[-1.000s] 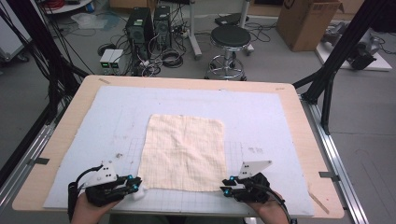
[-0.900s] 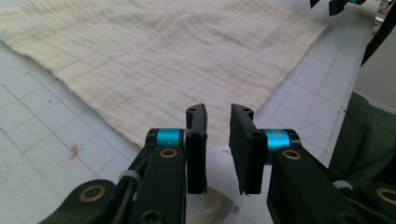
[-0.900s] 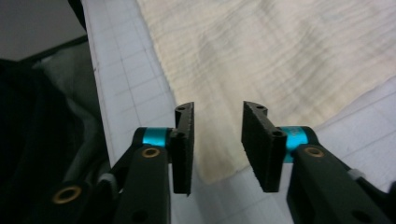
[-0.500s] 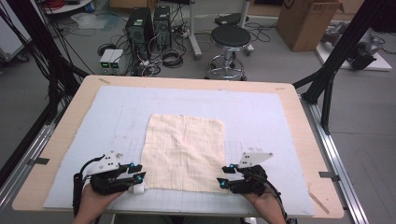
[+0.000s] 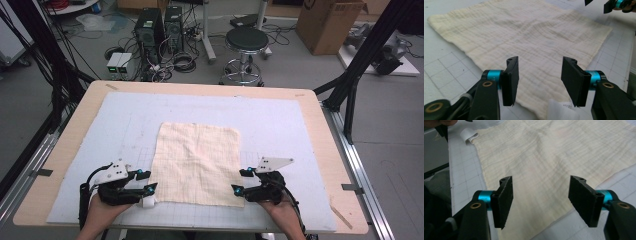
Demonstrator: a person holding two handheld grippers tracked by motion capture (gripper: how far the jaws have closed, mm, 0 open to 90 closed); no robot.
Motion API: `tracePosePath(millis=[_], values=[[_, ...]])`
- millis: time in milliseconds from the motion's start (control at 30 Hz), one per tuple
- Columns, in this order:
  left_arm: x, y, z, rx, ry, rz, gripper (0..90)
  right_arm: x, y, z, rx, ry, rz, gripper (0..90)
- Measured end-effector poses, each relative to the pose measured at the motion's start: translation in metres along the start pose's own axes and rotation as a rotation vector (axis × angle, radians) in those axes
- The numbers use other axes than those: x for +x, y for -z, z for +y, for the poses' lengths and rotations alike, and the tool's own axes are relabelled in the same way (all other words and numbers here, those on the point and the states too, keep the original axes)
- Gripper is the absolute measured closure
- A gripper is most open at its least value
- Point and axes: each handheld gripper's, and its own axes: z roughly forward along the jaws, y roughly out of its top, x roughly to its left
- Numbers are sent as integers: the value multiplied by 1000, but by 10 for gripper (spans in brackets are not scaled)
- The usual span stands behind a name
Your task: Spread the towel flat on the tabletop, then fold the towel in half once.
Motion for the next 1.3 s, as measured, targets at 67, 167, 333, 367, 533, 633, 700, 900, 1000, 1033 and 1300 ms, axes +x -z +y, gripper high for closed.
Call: tracePosePath(millis=[67, 167, 333, 367, 533, 633, 700, 900, 1000, 1033, 1300], values=[[0, -1, 1, 0, -4, -1, 451, -1, 0, 2, 0, -2, -6, 316], [3, -1, 5, -1, -4, -3, 435, -3, 0, 4, -8, 0, -14, 307], [6, -5, 13, 2, 2, -16, 411, -8, 0, 8, -15, 2, -17, 279], [6, -6, 15, 6, 0, -15, 411, -8, 1, 9, -13, 1, -18, 278], [6, -9, 20, -9, -2, -28, 403, -10, 0, 12, -19, 12, -16, 267], [6, -11, 22, -11, 1, -36, 402, -11, -4, 12, -7, 18, -17, 268], [6, -11, 23, -4, -1, -38, 402, -11, -6, 13, -5, 23, -17, 267], [9, -12, 25, 6, 20, -33, 390, -16, -8, 18, -2, 16, -9, 262], [12, -13, 27, 12, 22, -25, 391, -20, -10, 22, -3, 19, -16, 262], [13, -14, 27, 13, 23, -19, 392, -22, -10, 23, -6, 15, -18, 262], [28, -19, 36, 38, 31, 6, 405, -36, -13, 34, -14, -4, -37, 262]])
